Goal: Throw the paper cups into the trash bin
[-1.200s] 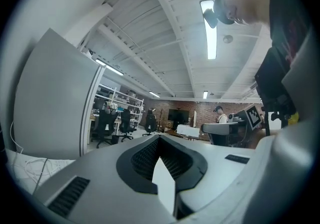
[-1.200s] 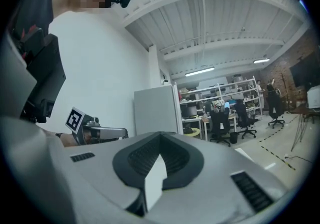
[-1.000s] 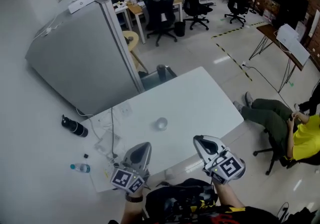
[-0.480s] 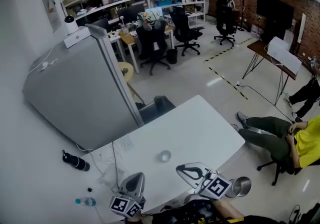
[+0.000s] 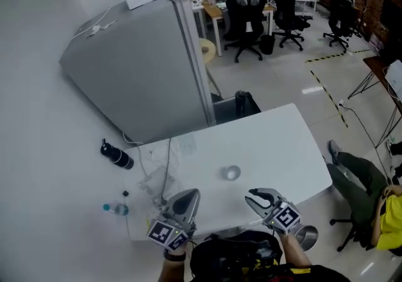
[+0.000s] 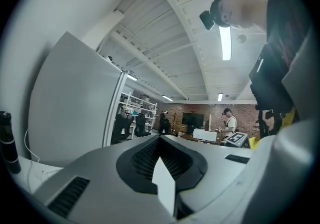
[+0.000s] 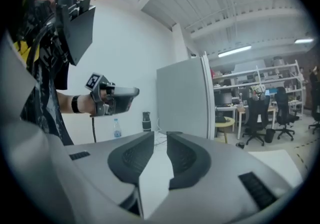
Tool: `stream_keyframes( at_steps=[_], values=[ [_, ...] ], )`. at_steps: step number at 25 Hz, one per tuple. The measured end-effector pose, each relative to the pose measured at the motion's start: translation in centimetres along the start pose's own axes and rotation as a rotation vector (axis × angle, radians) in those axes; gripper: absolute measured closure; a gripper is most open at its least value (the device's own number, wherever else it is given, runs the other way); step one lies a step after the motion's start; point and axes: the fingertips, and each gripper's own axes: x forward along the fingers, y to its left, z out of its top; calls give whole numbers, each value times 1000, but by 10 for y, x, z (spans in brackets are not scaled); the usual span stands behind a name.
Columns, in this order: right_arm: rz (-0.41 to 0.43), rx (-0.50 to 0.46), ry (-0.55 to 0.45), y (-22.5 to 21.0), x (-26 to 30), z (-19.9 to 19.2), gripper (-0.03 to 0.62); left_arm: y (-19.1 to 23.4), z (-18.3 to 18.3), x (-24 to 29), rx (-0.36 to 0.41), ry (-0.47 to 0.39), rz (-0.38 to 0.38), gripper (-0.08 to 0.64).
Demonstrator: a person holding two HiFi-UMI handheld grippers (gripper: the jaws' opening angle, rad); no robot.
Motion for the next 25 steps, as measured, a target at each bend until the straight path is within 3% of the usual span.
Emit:
stream_keyframes(
  at_steps=[4, 5, 6, 8, 19, 25],
  values=[
    [-10, 45, 100, -18, 8, -54, 420, 0, -7, -17, -5, 16, 79, 557],
    [-26, 53, 123, -25, 13, -66, 370, 2, -8, -22, -3, 20, 102, 557],
    [-43, 53, 140, -33, 21, -75, 238, 6, -7, -27, 1, 19, 125, 557],
    [-74, 38, 153, -47, 38, -87, 157, 14, -1, -33, 9, 3, 163, 557],
    [-24, -36, 357, -81, 108, -188, 156, 25, 8, -44, 6, -8, 284, 557],
    [-11, -9, 408, -96, 141, -224, 156, 28, 2, -56, -1, 12, 332, 557]
  ],
)
